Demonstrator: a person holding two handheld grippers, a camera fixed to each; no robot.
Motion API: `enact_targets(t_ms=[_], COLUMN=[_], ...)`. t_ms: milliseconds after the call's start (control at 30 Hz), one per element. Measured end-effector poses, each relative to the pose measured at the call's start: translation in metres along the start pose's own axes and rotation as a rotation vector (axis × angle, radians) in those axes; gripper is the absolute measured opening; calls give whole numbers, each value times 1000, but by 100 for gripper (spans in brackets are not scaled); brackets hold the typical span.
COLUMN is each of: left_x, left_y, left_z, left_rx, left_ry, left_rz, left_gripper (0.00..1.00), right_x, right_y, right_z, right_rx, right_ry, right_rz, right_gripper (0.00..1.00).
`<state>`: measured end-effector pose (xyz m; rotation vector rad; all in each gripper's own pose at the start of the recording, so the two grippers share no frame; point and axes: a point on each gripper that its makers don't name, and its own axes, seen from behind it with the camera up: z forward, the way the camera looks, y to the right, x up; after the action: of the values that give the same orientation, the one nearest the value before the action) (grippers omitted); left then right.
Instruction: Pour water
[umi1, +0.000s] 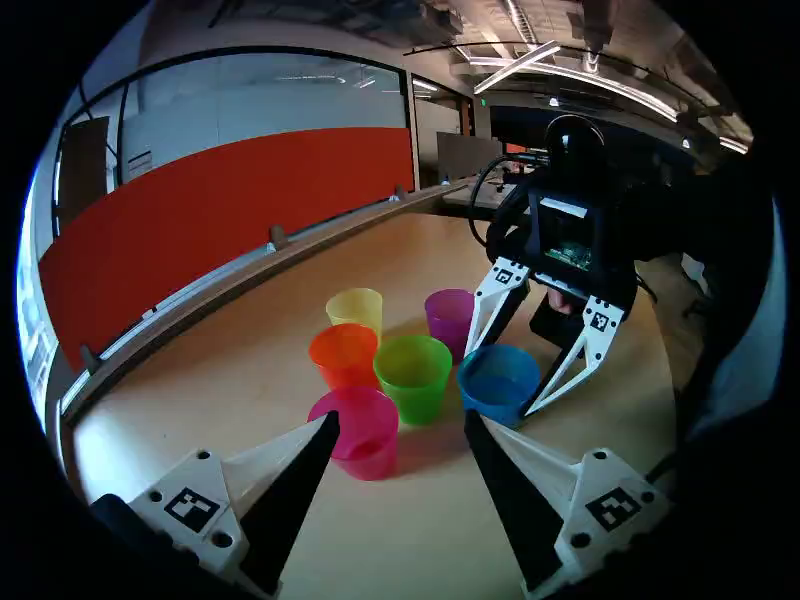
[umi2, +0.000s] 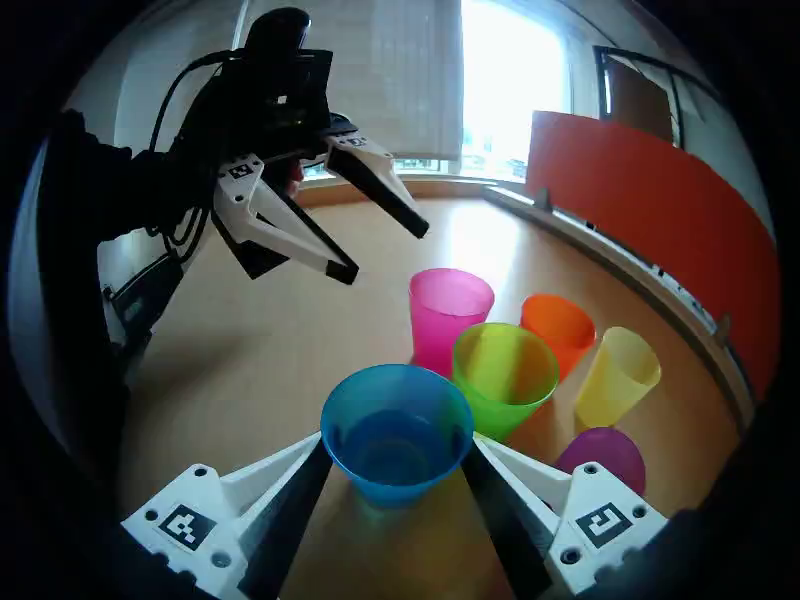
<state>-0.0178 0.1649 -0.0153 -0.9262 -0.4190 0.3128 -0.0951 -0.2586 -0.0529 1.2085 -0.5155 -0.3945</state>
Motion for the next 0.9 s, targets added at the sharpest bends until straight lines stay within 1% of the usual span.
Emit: enact_targets(t_ms=[167,433,700,900], left_x=[1,3,5,6], left_y=[0,2,6,9], left_z=[-1,-3,-4,-1], left_rx=[2,2,-4,-9], left_ry=[1,5,3,0], left_rz=[1,4,4,6], left_gripper=[93,93,93,93], right_x=[6,17,33,41], right_y=[1,3,2,4], right_z=[-3,-12,-25,-34], right_rx=[-5,-15,-30,-50], right_ry=[17,50,103,137], right_rz=[-9,-4,-7,-9], right_gripper=[89,89,89,89])
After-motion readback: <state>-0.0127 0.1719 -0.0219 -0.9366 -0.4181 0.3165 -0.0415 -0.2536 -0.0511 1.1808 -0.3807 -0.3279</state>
